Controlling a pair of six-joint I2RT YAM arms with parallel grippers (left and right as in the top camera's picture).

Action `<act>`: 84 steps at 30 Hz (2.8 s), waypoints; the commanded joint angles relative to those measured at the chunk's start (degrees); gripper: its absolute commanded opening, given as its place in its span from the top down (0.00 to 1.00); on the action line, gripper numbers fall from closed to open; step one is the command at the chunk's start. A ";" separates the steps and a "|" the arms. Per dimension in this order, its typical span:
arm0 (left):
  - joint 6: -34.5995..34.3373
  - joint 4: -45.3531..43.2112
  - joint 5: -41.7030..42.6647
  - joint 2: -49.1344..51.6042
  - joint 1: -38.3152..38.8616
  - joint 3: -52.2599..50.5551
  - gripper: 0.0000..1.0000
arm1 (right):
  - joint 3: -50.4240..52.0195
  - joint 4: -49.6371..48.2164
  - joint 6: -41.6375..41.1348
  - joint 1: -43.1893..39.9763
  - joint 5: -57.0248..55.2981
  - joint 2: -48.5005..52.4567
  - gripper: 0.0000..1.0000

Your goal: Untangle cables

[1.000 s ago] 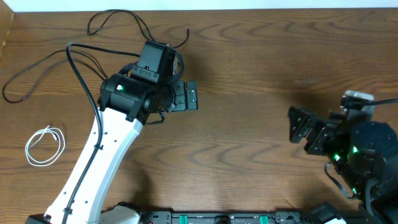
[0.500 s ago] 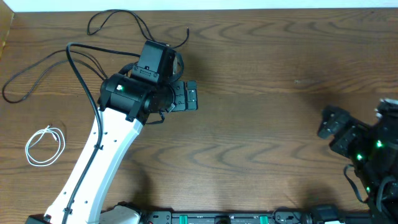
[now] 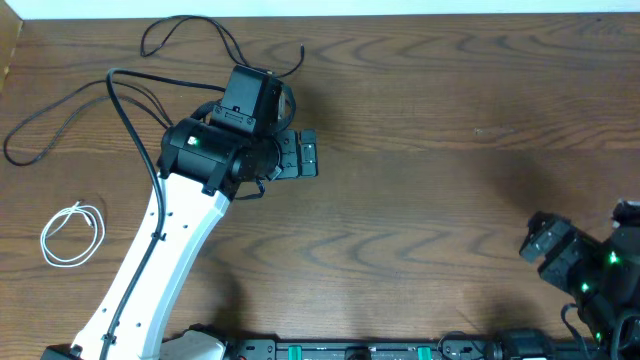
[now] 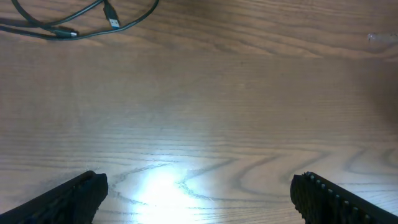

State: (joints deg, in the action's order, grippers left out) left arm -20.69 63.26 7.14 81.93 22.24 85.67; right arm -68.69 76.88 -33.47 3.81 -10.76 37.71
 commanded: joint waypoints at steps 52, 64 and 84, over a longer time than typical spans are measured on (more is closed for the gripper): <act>0.72 0.37 -0.79 0.37 0.13 -0.07 0.00 | 63.41 -72.81 31.89 -0.35 21.84 -37.44 0.01; 0.74 0.37 -0.79 0.37 0.13 -0.07 0.00 | 68.39 -81.40 31.89 -0.35 21.64 -37.44 0.01; 0.72 0.37 -0.79 0.37 0.13 -0.07 0.00 | 68.35 -72.78 31.82 -0.35 18.12 -37.42 0.01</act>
State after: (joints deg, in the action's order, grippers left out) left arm -20.69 63.26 7.14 81.97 22.24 85.67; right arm -0.40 3.40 -2.31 3.70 9.52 0.69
